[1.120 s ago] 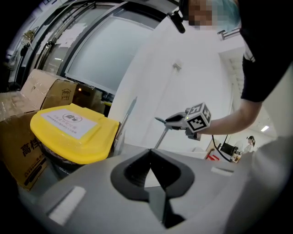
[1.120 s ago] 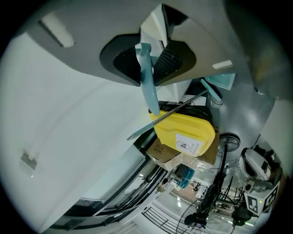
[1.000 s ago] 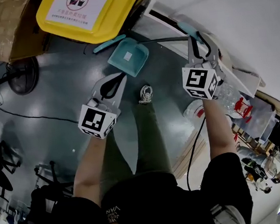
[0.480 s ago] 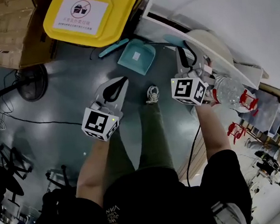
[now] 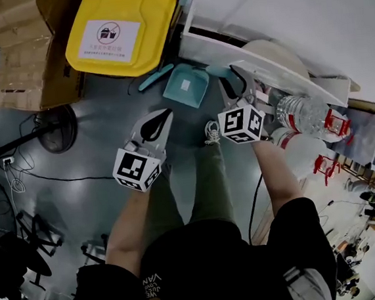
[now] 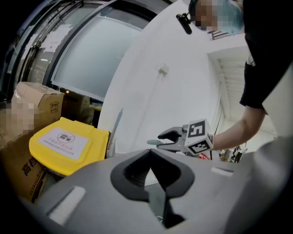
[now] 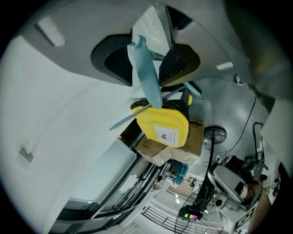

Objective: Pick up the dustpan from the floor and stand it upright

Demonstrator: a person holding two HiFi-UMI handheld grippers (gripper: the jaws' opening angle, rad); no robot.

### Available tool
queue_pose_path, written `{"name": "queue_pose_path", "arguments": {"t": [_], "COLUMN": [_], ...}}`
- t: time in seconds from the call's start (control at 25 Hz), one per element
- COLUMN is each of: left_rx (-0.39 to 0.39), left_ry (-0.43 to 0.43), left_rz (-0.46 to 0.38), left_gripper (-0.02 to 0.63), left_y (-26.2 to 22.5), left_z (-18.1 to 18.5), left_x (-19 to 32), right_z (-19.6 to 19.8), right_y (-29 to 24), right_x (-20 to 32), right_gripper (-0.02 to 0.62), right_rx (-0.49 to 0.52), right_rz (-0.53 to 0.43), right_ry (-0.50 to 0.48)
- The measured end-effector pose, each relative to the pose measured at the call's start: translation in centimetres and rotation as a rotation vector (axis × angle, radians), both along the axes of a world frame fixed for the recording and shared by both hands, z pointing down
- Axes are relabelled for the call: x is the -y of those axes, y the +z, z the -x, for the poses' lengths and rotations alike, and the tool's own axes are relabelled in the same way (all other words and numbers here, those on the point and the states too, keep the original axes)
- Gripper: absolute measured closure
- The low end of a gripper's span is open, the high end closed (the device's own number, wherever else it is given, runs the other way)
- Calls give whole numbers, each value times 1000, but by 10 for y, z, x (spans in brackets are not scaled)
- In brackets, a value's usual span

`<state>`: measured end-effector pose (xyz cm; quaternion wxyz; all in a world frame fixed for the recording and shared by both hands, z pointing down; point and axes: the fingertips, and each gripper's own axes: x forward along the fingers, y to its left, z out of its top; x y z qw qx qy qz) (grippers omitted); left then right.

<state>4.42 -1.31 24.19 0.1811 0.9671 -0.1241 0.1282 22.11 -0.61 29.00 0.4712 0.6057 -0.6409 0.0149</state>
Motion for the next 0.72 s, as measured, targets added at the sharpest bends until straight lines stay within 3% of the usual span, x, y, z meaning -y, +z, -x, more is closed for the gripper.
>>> {"name": "queue_pose_path", "arguments": {"t": [0.4,0.72], "left_rx": [-21,-29], "left_ry": [29,69], "left_rz": [-33,-32], "left_gripper": [552,552], "left_y": [-36,-45], "left_z": [-6,-12], "left_x": [16,6], "right_z": [13,17], "right_y": [6,-11], "right_x": [-25,-34], "right_gripper": [393,393], "right_rx": [76,99], "right_rz": [50,0], "right_ry": [47,96]}}
